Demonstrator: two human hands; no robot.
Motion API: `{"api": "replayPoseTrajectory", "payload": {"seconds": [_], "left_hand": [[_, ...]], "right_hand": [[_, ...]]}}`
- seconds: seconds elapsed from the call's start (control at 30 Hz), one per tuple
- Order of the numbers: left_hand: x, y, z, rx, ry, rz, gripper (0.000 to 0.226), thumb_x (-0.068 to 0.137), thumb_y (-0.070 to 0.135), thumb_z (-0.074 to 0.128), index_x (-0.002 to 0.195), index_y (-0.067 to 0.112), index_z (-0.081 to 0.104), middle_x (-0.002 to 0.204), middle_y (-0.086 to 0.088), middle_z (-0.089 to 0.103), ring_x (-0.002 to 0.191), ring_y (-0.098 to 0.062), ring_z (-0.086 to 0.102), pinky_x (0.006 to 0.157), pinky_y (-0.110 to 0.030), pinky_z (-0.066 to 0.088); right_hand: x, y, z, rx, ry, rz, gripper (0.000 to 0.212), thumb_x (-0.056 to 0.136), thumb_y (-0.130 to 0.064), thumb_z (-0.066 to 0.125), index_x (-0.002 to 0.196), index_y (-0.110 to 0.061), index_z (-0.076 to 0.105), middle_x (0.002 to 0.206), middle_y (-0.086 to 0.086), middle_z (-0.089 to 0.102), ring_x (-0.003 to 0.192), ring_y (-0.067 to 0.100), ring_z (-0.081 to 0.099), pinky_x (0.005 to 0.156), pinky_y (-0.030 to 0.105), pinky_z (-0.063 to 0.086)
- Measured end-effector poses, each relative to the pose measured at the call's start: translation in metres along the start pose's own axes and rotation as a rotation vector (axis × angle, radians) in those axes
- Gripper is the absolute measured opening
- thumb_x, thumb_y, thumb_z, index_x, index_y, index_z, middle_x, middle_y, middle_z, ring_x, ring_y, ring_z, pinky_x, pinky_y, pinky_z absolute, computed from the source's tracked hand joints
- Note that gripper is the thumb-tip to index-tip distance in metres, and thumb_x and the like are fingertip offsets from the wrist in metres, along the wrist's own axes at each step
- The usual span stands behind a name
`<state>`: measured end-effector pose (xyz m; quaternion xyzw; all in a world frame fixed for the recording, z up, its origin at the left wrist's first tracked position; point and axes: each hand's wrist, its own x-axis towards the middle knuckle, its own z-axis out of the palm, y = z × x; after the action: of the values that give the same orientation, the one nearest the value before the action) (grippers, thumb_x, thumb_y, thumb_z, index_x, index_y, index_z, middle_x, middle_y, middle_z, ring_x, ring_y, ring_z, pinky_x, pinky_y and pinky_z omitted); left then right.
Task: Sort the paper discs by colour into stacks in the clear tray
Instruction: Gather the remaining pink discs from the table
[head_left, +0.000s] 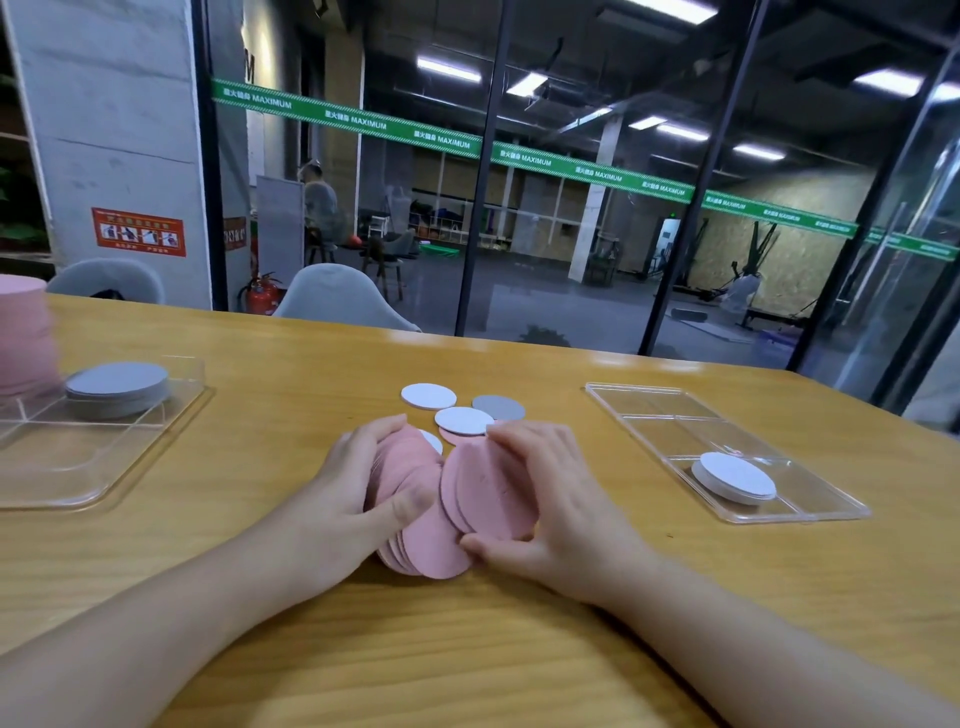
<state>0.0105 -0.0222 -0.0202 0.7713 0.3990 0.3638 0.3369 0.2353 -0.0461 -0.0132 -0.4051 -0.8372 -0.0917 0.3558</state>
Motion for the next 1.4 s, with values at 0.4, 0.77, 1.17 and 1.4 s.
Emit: {"api": "replayPoseTrajectory", "payload": {"seconds": [0.4,0.77,1.17,1.4], "left_hand": [[-0.003,-0.001,0.002,0.083,0.053,0.055,0.072,0.070,0.056,0.067,0.124,0.057,0.018,0.129,0.031,0.025,0.113,0.022,0.028,0.088,0.000,0.024],[-0.011,0.011,-0.005,0.327,0.069,0.177,0.069,0.059,0.070,0.040,0.117,0.070,0.003,0.126,0.044,0.006,0.109,0.027,0.026,0.087,-0.015,0.034],[-0.007,0.005,-0.002,0.207,0.053,0.063,0.085,0.057,0.070,0.043,0.134,0.053,0.011,0.123,0.047,0.013,0.112,0.023,0.031,0.090,-0.013,0.032],[-0.006,0.002,-0.001,0.164,0.059,0.049,0.077,0.070,0.057,0.059,0.131,0.055,0.012,0.124,0.040,0.020,0.111,0.028,0.027,0.085,-0.007,0.030]], "right_hand": [[0.002,-0.009,0.006,0.039,-0.137,-0.047,0.082,0.074,-0.064,0.060,0.138,-0.024,0.028,0.138,-0.007,0.036,0.129,0.007,0.030,0.107,0.019,0.028],[0.008,0.057,0.005,-0.039,-0.084,0.768,0.052,0.095,-0.031,0.049,0.141,-0.012,0.033,0.145,0.001,0.036,0.136,0.017,0.023,0.106,0.027,0.024],[0.030,0.075,0.009,0.071,-0.295,0.828,0.078,0.078,-0.058,0.060,0.143,-0.023,0.035,0.142,-0.005,0.046,0.131,0.017,0.041,0.108,0.041,0.034],[0.029,0.079,0.010,0.071,-0.253,0.847,0.074,0.079,-0.048,0.067,0.141,-0.019,0.039,0.141,0.001,0.047,0.131,0.021,0.038,0.109,0.039,0.033]]}}
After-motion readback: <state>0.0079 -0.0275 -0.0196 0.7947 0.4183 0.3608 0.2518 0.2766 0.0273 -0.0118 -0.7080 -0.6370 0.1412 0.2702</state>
